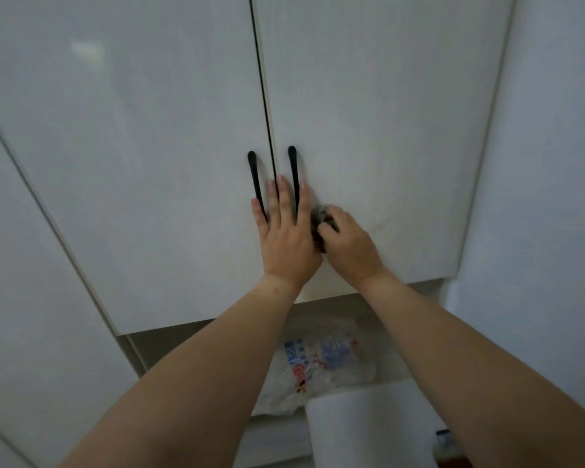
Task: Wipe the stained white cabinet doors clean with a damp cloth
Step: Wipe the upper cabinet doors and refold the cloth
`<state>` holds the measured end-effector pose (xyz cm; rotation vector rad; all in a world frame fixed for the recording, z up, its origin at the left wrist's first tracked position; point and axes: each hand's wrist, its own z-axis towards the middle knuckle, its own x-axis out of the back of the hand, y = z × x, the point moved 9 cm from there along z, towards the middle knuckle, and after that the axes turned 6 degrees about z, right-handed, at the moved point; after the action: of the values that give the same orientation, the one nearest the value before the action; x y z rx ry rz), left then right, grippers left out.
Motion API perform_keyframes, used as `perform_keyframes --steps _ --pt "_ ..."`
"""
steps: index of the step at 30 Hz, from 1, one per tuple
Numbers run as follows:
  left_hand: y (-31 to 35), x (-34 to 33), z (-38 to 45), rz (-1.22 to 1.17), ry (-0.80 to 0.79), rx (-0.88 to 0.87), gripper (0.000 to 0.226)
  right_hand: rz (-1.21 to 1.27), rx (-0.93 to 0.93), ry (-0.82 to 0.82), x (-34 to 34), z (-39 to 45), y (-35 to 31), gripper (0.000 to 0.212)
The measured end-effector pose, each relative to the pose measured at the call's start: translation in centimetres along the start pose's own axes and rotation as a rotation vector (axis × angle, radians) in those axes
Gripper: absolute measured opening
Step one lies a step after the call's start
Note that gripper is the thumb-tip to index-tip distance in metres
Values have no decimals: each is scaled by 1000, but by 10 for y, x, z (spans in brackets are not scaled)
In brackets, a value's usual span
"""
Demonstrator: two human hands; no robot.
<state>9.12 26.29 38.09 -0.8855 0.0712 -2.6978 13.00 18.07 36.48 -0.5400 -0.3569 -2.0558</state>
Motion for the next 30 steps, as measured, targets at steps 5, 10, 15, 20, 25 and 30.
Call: perform_keyframes --steps 5,10,15,20,25,30 --pt "11 0 3 6 -49 127 101 -8 -675 335 58 -41 121 19" --pt "23 -4 8 -44 -76 244 107 -5 -447 350 41 -27 79 15" --pt "21 -10 9 -56 -71 284 106 -25 -450 327 65 -29 134 18" --pt "21 -14 8 -39 -57 276 104 16 -962 593 100 -85 200 14" --pt "22 -12 7 -15 -53 268 103 57 -651 271 28 -81 112 16" --pt "18 -4 3 -48 -18 226 88 78 -624 429 65 -40 116 13"
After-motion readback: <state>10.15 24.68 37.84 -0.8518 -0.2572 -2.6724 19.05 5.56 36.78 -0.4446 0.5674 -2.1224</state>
